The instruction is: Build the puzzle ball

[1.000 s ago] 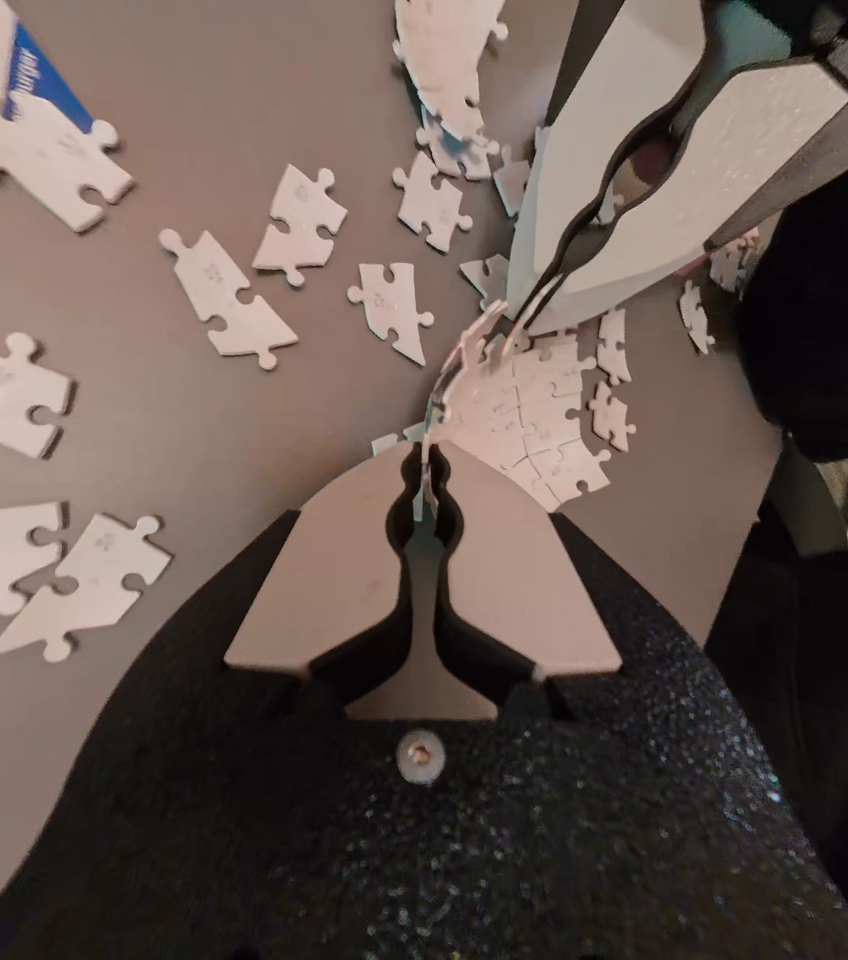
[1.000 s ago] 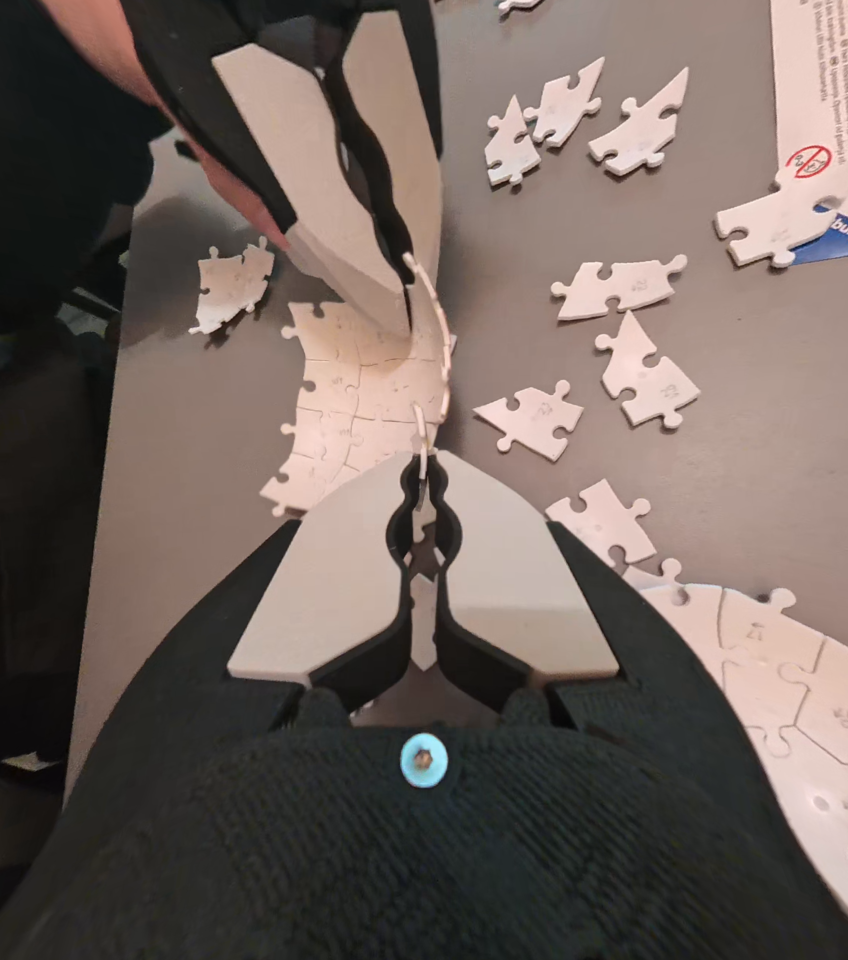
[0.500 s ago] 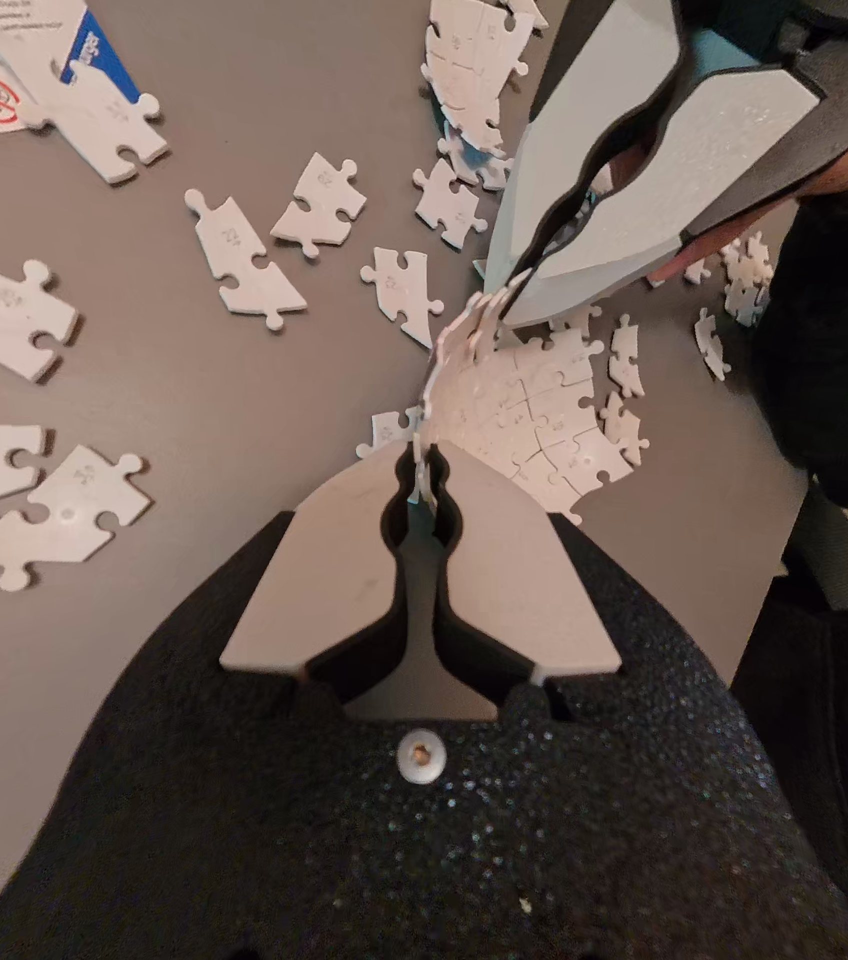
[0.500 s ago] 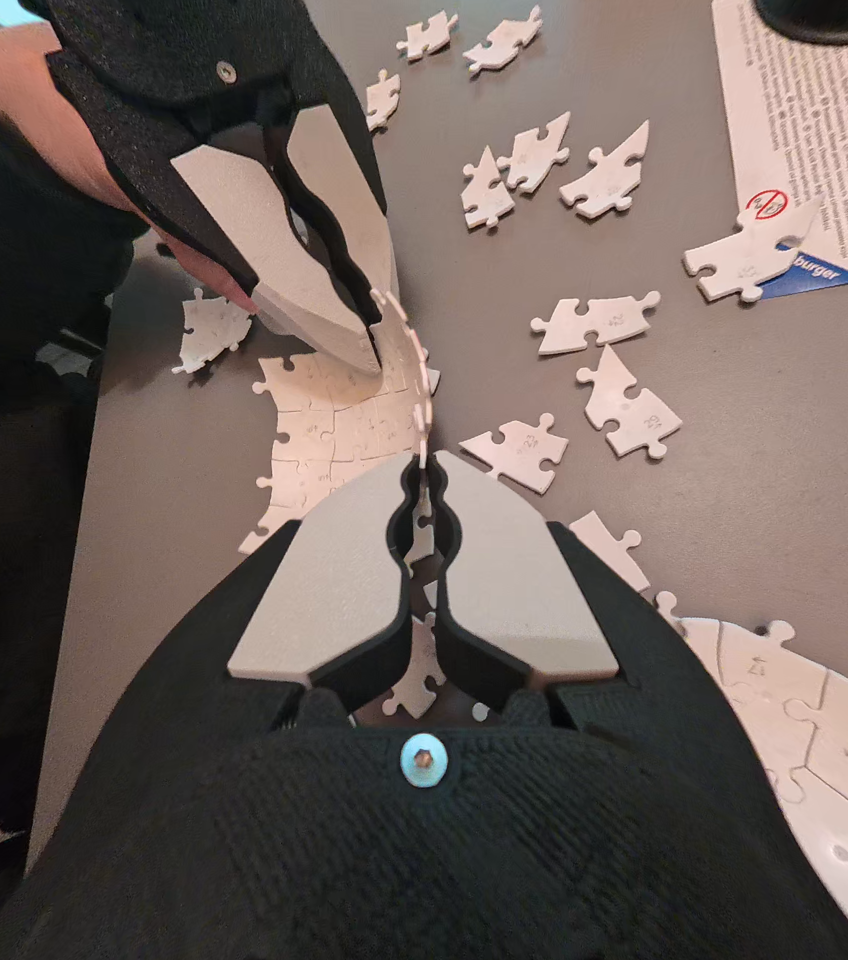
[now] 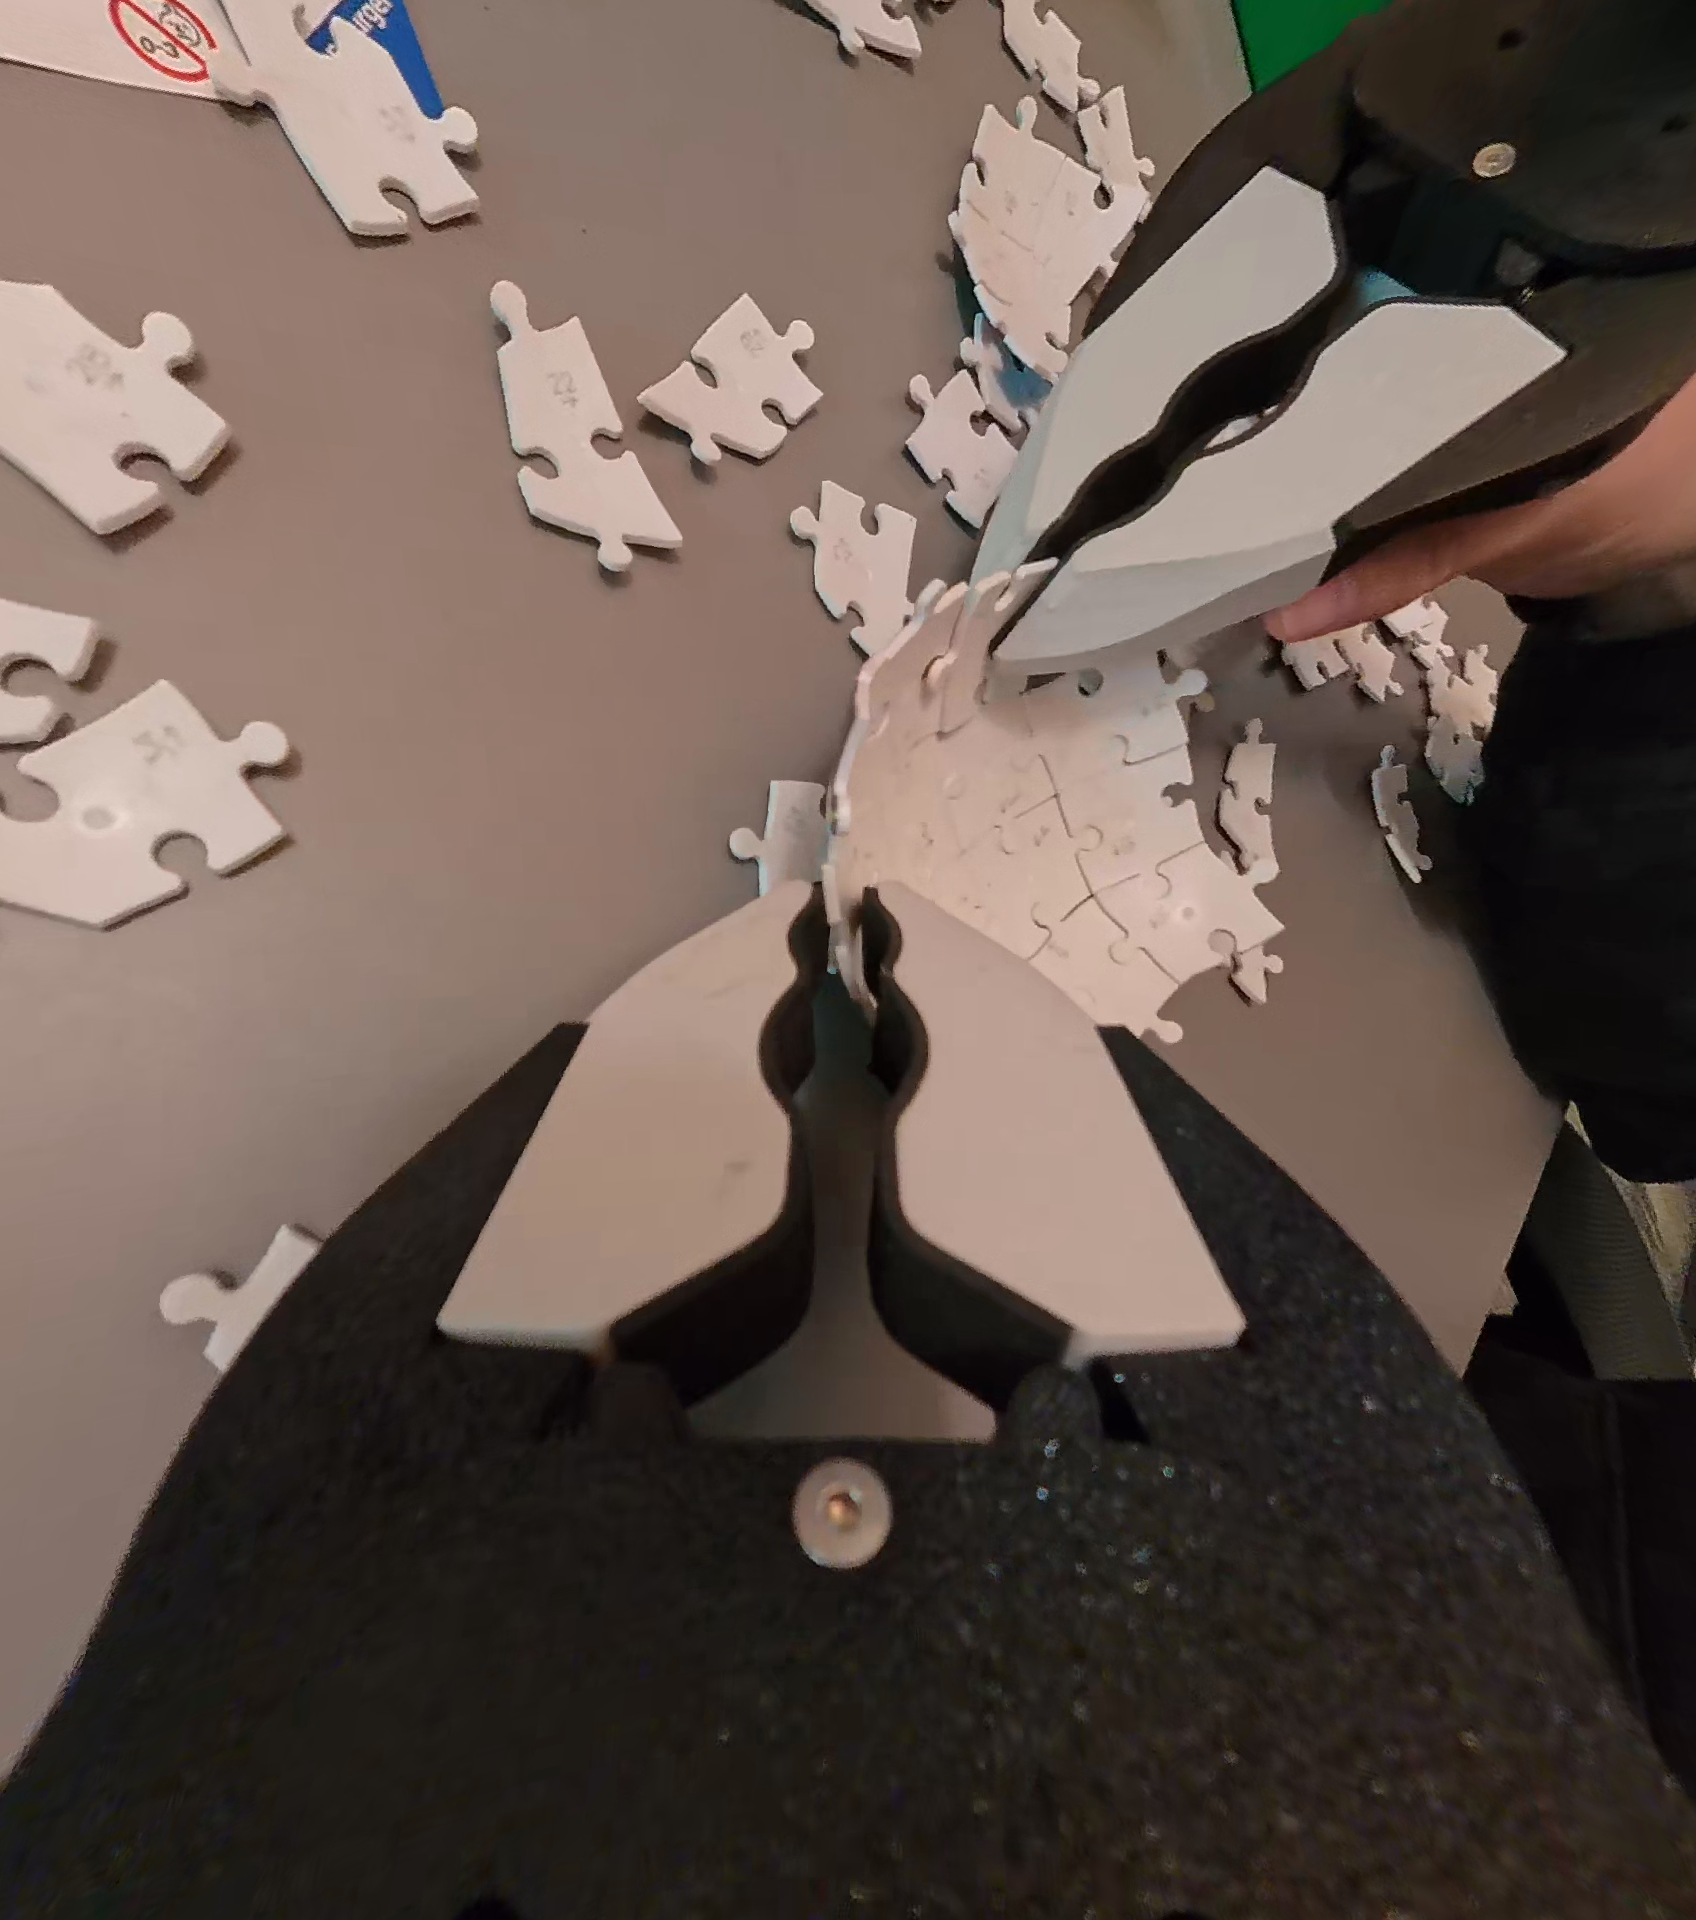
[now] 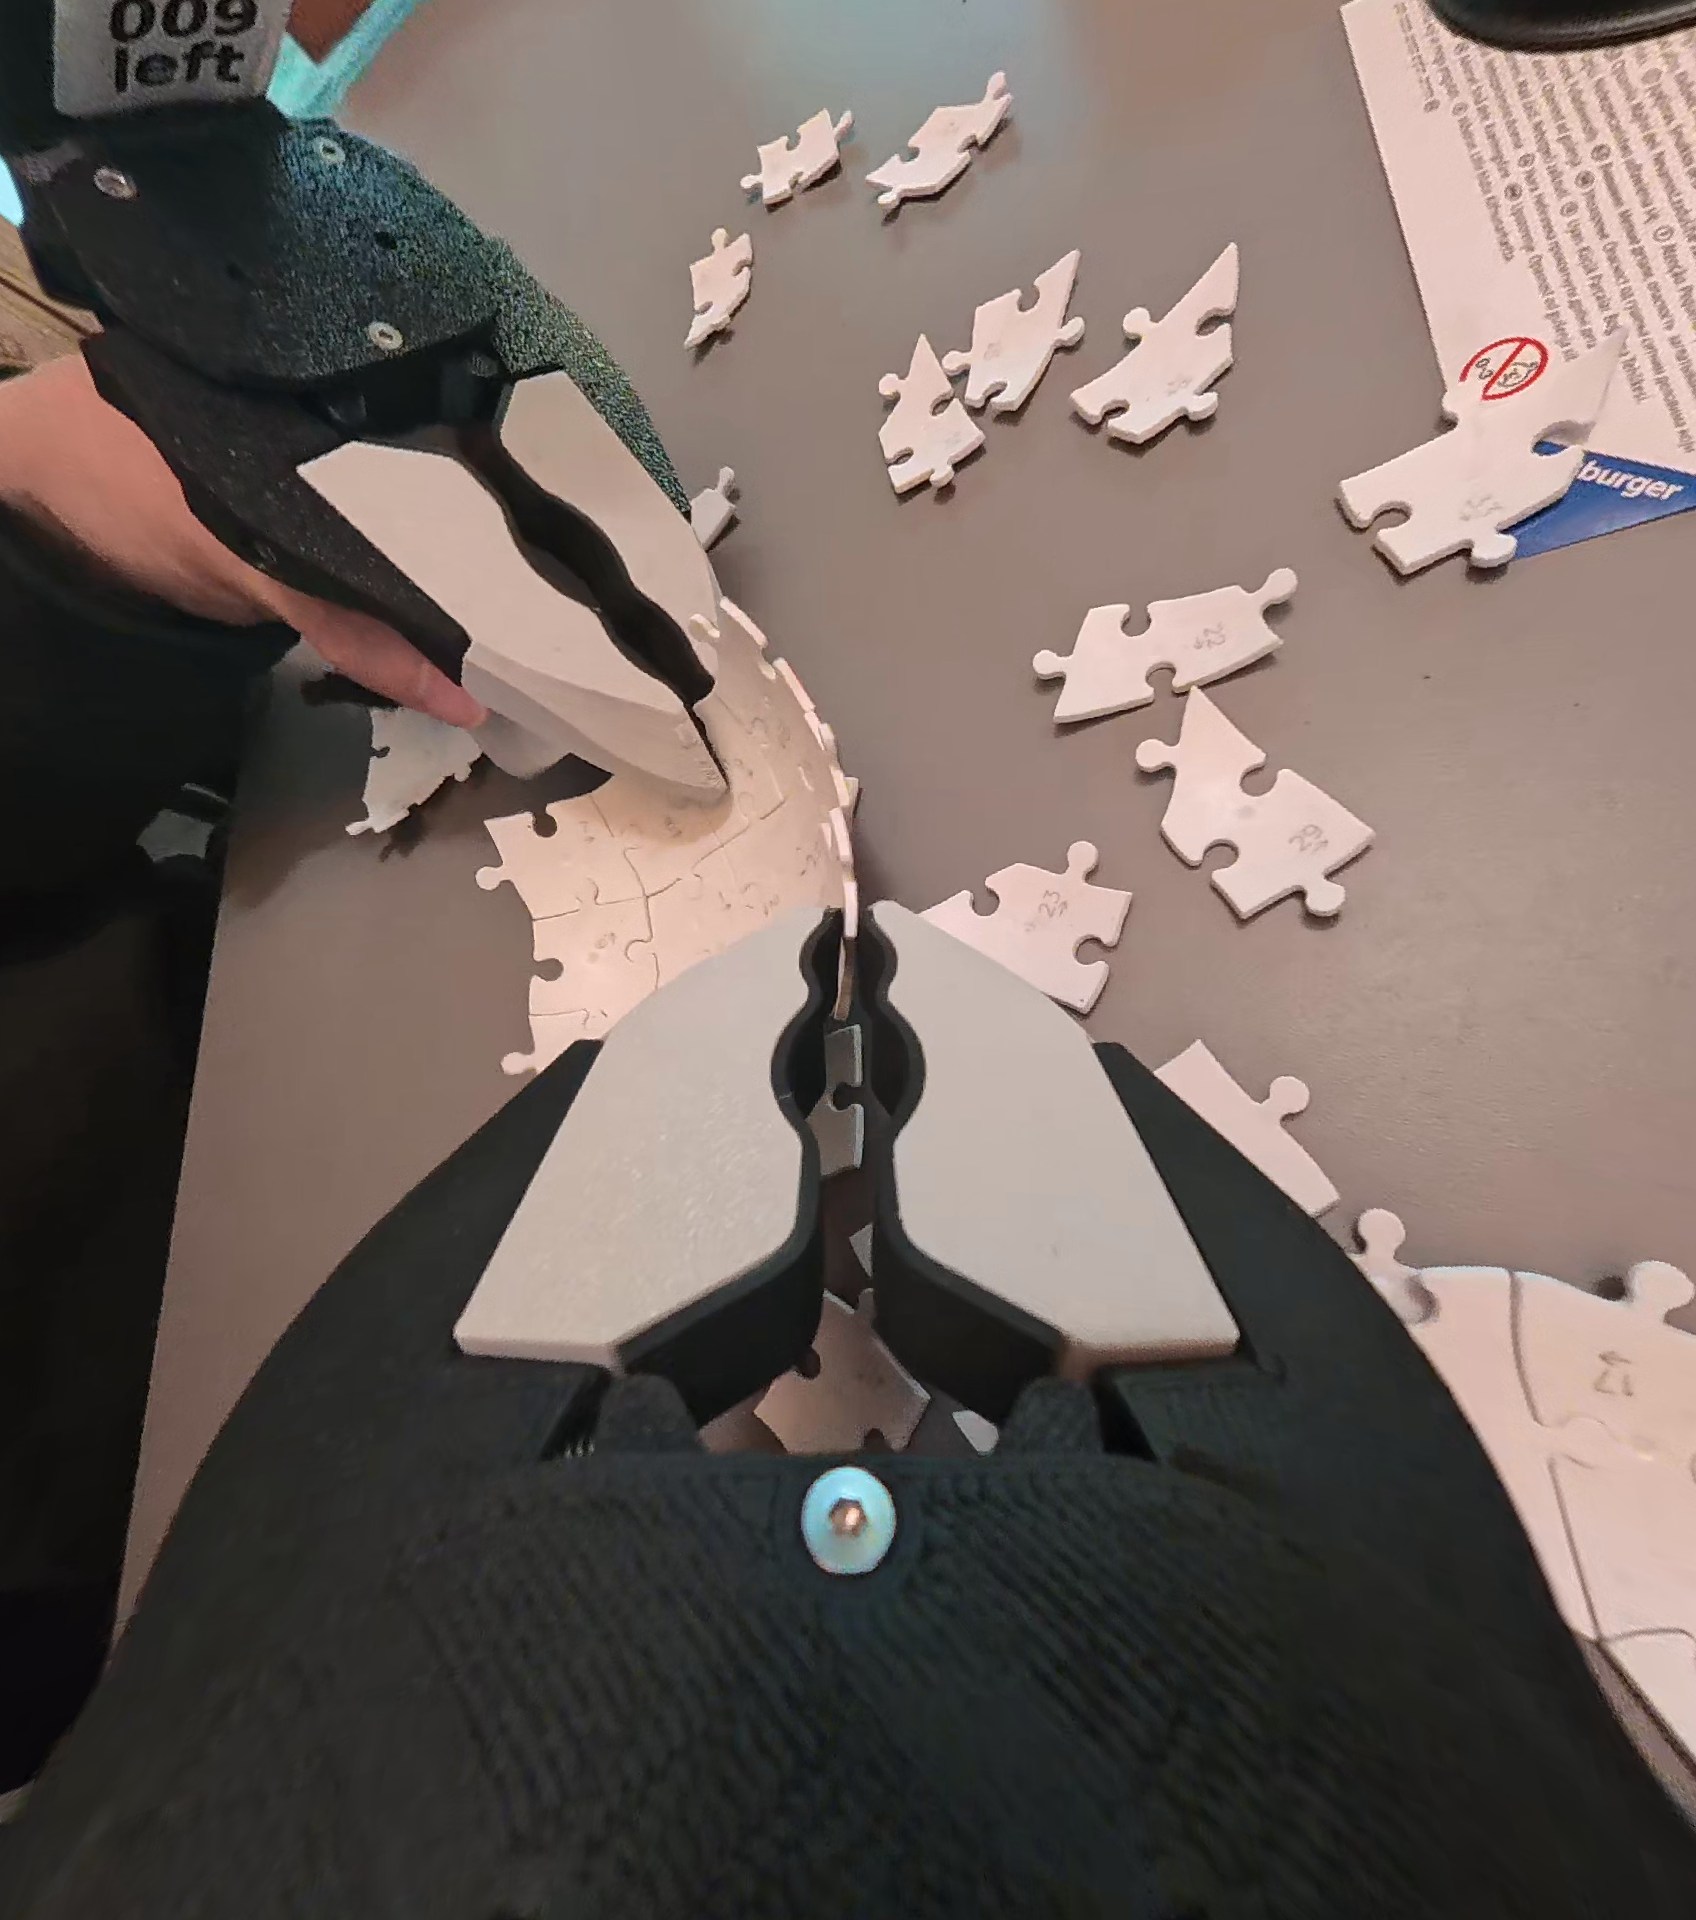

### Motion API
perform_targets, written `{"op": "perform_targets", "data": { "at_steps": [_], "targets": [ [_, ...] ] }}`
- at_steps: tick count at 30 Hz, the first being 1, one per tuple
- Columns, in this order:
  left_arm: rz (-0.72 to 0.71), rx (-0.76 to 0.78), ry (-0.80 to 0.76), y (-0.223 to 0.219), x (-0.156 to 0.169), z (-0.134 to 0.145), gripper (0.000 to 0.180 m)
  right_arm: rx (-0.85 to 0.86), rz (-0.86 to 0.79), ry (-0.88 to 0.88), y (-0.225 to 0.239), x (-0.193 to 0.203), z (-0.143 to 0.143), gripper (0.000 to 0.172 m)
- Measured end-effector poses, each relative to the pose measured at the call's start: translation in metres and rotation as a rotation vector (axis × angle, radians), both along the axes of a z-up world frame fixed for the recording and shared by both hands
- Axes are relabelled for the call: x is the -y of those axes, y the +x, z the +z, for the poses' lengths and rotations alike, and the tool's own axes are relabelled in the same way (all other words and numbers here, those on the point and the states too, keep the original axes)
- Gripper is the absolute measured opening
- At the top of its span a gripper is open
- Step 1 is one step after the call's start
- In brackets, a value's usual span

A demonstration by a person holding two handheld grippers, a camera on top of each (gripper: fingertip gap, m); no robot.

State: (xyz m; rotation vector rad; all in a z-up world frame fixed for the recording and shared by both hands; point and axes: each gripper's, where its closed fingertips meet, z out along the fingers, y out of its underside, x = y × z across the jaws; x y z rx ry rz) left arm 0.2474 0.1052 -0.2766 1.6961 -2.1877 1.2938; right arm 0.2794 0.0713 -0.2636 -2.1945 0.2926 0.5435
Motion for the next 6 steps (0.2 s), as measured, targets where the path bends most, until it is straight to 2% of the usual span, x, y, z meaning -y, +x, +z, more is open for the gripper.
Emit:
{"op": "perform_targets", "data": {
  "at_steps": [1, 6],
  "targets": [
    [0.005, 0.003, 0.003, -0.0003, 0.0, 0.0, 0.004, -0.009, -0.002, 0.002, 0.0, 0.0001, 0.0001, 0.002],
    [0.01, 0.023, 0.011, -0.0012, 0.0008, 0.0001, 0.005, -0.008, -0.009, -0.015, 0.0019, 0.0005, -0.0025, 0.005]
  ]
}}
